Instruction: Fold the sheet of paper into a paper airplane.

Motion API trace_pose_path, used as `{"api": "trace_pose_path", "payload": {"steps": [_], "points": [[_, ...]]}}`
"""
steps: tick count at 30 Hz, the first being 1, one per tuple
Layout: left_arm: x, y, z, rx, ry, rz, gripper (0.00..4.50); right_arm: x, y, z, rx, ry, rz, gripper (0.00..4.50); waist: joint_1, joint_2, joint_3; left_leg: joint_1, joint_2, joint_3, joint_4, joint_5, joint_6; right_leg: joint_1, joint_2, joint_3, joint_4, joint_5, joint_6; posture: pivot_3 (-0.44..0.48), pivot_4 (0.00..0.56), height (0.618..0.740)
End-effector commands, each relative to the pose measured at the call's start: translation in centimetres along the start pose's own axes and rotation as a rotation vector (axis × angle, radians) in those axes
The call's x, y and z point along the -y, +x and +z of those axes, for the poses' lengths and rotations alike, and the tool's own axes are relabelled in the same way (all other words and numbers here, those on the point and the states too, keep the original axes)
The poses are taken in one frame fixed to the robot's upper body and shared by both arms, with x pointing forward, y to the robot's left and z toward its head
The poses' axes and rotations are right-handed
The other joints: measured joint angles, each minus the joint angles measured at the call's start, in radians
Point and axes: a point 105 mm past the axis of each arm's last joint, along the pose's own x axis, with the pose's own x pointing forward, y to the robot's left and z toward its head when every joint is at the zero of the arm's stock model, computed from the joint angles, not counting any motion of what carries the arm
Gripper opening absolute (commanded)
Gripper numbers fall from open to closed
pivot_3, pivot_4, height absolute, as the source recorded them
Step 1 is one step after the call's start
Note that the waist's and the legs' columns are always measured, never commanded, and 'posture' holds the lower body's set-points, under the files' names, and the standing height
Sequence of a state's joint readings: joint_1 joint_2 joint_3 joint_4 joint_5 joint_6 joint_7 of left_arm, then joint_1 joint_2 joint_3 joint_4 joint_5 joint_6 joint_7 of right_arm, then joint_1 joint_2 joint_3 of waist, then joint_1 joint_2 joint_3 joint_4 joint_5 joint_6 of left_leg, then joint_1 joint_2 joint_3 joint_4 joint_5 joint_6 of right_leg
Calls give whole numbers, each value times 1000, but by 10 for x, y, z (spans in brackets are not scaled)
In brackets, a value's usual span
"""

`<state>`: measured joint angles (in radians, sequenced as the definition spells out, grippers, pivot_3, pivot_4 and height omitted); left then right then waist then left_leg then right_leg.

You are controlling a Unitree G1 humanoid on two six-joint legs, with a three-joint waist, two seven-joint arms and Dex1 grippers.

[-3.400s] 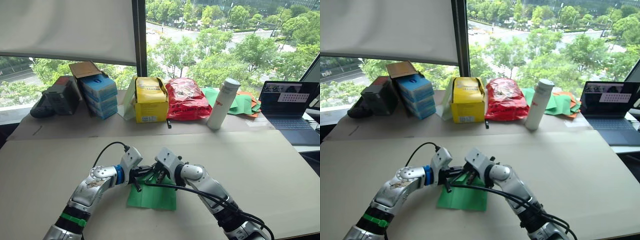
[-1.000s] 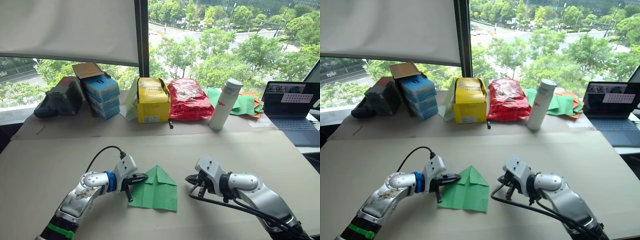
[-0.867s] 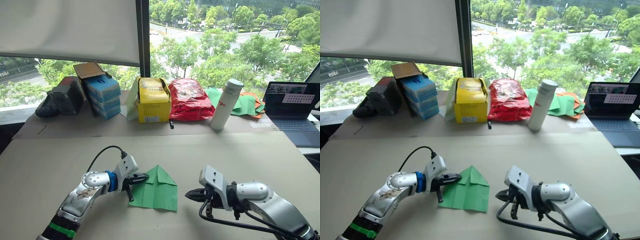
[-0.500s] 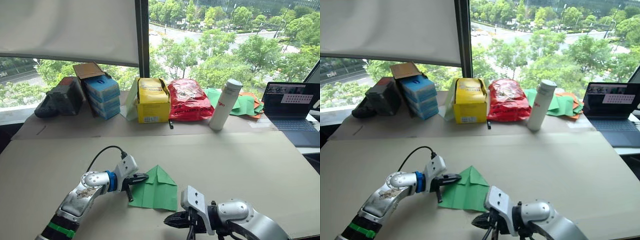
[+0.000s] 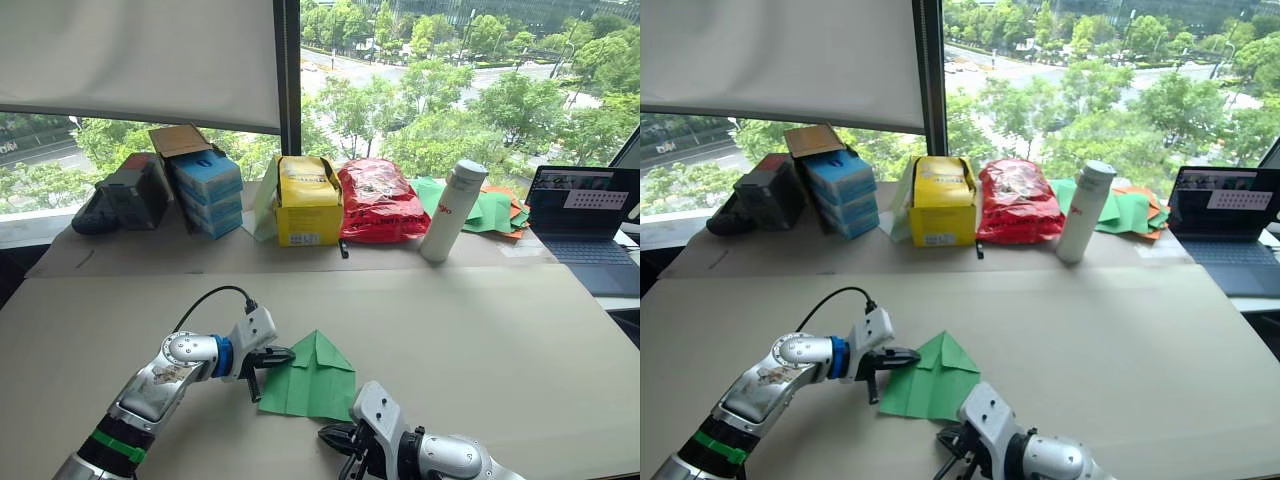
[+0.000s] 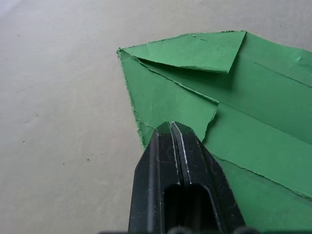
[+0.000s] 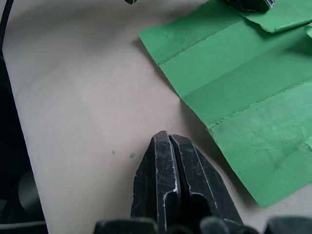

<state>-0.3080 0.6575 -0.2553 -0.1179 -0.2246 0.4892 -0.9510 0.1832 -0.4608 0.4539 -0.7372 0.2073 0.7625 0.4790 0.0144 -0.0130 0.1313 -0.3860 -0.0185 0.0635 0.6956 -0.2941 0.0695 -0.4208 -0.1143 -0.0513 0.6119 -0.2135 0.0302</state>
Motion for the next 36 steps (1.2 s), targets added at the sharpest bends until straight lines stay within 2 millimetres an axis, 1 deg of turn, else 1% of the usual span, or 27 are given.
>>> {"api": "trace_pose_path", "payload": {"steps": [1,5,8,12,22,24,32,34,36], "points": [[6,8,-19,-69,-33,-31,37,26,-6,-14,-44,-8,-225,0,2,0,0,1,0,0,0,-1,1,0,0,0,0,0,0,0,150,740],[6,12,-17,-63,-29,-42,37,38,-10,-9,10,15,-333,0,8,-1,-1,2,0,0,0,-2,6,2,0,0,0,0,1,0,150,740],[6,15,-18,-62,-23,-49,37,40,-10,-4,52,19,-372,0,11,-1,-1,2,0,0,0,-2,6,2,0,0,0,1,1,0,150,740],[6,16,-18,-58,-21,-50,37,41,-10,3,99,21,-381,0,12,-1,-1,2,-1,0,0,-1,5,1,0,0,0,1,2,0,150,740],[6,17,-16,-49,-19,-44,37,55,-9,24,237,12,-411,0,10,-1,-1,2,-1,0,0,-1,5,1,1,0,0,1,2,0,150,740],[6,16,-16,-49,-18,-41,37,55,-8,29,262,10,-399,0,9,-1,-1,2,-1,0,0,-1,5,1,1,0,0,1,2,0,150,740],[4,14,-17,-50,-18,-22,37,46,-5,51,405,47,-248,0,7,-1,-1,2,-1,0,0,-2,7,1,2,0,0,1,2,0,150,740],[3,14,-15,-48,-13,-14,37,46,-3,52,403,18,-220,0,7,-1,-1,2,-1,0,0,-2,7,1,2,0,0,1,2,0,150,740],[2,14,-14,-48,-10,-10,37,53,-1,47,360,-20,-248,0,7,-1,-1,2,-1,0,0,-2,7,1,2,-1,1,1,2,0,150,740]]}}
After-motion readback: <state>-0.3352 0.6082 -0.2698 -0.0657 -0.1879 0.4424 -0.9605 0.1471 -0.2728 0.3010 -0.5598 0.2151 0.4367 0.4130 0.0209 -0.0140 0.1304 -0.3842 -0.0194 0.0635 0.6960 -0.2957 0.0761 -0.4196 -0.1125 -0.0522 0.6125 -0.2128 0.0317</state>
